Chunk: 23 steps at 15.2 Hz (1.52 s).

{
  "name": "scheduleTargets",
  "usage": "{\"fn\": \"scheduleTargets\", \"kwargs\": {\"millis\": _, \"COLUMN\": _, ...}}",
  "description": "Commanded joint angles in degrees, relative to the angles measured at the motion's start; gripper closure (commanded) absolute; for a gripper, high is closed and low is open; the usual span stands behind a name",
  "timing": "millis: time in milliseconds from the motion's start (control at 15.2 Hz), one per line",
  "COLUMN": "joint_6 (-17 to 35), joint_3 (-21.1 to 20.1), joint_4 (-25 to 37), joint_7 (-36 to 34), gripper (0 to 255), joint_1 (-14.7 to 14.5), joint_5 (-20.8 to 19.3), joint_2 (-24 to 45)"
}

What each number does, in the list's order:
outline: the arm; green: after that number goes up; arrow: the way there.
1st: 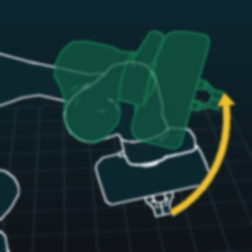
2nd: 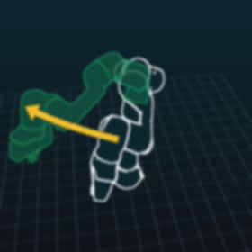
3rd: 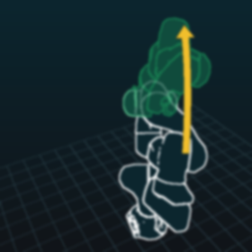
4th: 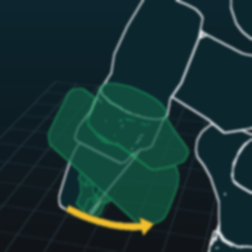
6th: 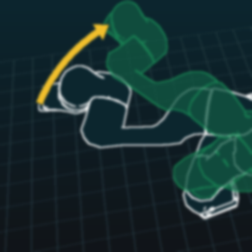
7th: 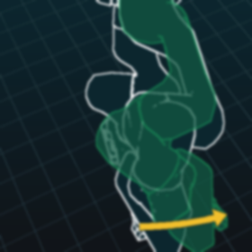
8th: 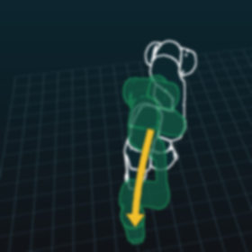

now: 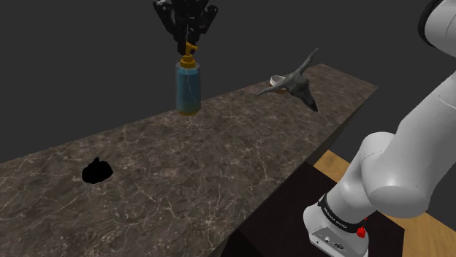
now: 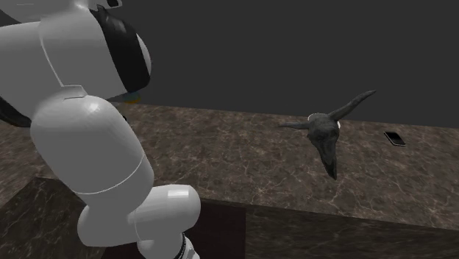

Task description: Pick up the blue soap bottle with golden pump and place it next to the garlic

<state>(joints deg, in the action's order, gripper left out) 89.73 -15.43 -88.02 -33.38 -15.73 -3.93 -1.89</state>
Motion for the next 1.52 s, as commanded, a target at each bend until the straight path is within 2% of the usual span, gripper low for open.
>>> {"fn": "scheduleTargets", "kwargs": {"millis": 0, "joint_6": -1.2, "joint_3": -1.6, "joint_4": 4.5, "joint_7": -3.0, "gripper": 255, "joint_1": -1.4, "joint_5": -1.2, "joint_2": 3.7}}
{"fn": "scheduleTargets", "kwargs": {"millis": 330, "joint_6": -5.1, "joint_3": -4.6, "joint_4": 17.6, "joint_7": -9.4, "gripper": 255, "joint_1": -6.1, "joint_5": -5.2, "joint_2": 14.0}}
{"fn": "scheduleTargets", "kwargs": {"millis": 1452, "joint_6": 10.0, "joint_3": -4.0, "joint_4": -1.7, "joint_7": -9.7, "gripper": 255, "joint_1": -4.6, "joint_5": -3.6, "joint_2": 9.5}}
